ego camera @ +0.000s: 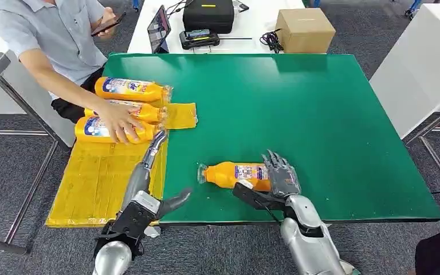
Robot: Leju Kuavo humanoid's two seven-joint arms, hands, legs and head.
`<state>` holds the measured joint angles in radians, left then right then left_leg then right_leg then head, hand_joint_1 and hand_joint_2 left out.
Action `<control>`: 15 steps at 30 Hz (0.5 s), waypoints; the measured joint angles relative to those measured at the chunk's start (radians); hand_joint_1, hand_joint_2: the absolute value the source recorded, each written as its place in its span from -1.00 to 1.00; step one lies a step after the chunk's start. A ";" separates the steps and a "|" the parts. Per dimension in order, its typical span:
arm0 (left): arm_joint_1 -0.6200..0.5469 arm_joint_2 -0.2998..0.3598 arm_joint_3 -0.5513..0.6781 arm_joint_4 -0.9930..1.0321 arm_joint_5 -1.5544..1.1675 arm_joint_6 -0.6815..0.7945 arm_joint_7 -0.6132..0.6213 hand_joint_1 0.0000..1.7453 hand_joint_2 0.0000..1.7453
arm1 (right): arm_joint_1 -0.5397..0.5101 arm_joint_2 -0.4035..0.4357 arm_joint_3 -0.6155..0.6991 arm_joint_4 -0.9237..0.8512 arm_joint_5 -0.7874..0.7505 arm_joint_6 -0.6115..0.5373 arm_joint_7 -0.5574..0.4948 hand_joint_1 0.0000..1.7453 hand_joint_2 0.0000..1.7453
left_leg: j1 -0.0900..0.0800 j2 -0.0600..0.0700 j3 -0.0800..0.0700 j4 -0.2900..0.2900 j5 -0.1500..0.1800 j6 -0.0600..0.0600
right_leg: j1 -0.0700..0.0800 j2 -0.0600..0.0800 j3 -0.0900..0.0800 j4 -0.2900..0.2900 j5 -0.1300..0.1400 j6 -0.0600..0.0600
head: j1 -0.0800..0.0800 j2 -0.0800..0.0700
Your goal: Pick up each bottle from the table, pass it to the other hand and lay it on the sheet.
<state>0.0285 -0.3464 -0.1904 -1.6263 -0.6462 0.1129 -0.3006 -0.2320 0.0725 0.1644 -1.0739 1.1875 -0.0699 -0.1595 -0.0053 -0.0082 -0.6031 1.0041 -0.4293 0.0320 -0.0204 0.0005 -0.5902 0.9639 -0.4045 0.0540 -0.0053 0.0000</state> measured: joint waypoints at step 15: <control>-0.030 0.003 -0.010 0.032 0.020 -0.007 0.006 -1.00 1.00 | -0.135 -0.024 0.068 0.162 0.024 0.092 0.079 0.84 1.00 | 0.000 0.003 0.011 0.000 0.000 0.000 | 0.000 0.000 0.009 0.000 0.000 0.000 | 0.000 0.000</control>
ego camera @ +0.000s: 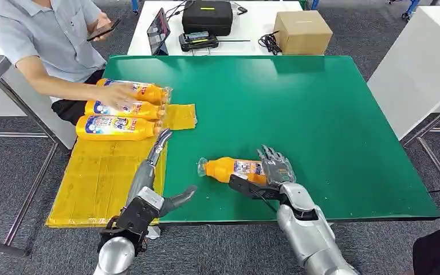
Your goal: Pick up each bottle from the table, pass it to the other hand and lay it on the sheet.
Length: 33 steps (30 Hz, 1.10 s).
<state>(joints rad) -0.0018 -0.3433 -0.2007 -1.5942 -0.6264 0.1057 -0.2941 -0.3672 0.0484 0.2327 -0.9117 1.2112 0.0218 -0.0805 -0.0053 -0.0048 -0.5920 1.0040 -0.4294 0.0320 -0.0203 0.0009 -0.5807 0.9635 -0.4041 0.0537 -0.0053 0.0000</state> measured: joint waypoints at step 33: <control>-0.042 0.005 -0.020 0.069 0.137 0.035 -0.026 -1.00 1.00 | 0.048 -0.095 0.040 -0.061 -0.624 0.116 -0.307 1.00 1.00 | 0.001 0.001 0.007 0.000 -0.001 0.000 | 0.001 0.001 0.006 -0.001 0.000 0.000 | 0.000 0.000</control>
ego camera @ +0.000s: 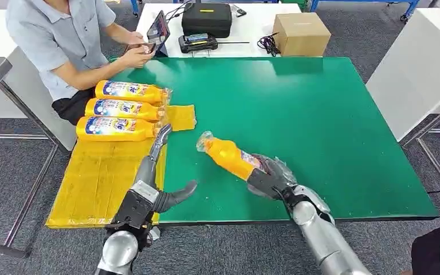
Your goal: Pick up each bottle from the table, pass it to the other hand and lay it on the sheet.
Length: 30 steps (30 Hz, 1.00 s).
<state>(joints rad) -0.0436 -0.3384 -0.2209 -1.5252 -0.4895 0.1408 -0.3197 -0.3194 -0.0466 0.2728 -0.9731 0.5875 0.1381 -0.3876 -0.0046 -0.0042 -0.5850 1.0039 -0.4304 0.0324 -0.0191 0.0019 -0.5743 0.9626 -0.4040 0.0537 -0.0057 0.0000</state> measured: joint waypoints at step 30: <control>-0.101 -0.003 0.016 0.422 0.439 -0.048 0.087 -1.00 1.00 | 0.051 0.105 0.156 -0.147 -0.127 -0.010 -0.056 0.80 1.00 | 0.000 -0.004 -0.014 0.000 0.001 0.001 | -0.001 -0.001 -0.011 0.001 0.000 0.000 | 0.000 0.000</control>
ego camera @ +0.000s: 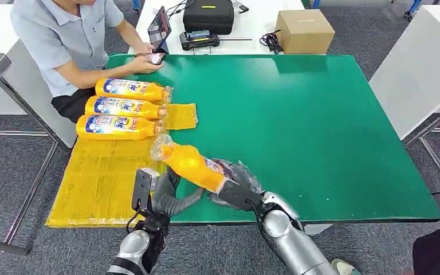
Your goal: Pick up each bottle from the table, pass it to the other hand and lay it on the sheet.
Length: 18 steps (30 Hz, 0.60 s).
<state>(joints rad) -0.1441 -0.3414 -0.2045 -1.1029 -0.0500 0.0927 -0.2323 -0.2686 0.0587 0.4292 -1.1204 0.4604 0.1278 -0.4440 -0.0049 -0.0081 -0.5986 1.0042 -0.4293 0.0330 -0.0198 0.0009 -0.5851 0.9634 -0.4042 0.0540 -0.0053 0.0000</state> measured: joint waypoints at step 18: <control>0.035 0.007 -0.067 -0.100 0.027 -0.068 0.020 -1.00 1.00 | 0.047 -0.016 -0.048 0.042 0.023 -0.013 -0.024 0.82 1.00 | 0.000 0.000 -0.002 0.000 0.000 0.000 | 0.000 0.000 -0.001 0.000 0.000 0.000 | 0.000 0.000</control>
<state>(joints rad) -0.1094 -0.3346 -0.2720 -1.2032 -0.0233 0.0252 -0.2121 -0.2213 0.0427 0.3815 -1.0784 0.4837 0.1145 -0.4677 -0.0047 -0.0086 -0.6005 1.0040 -0.4293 0.0329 -0.0196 0.0005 -0.5865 0.9635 -0.4042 0.0541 -0.0053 0.0000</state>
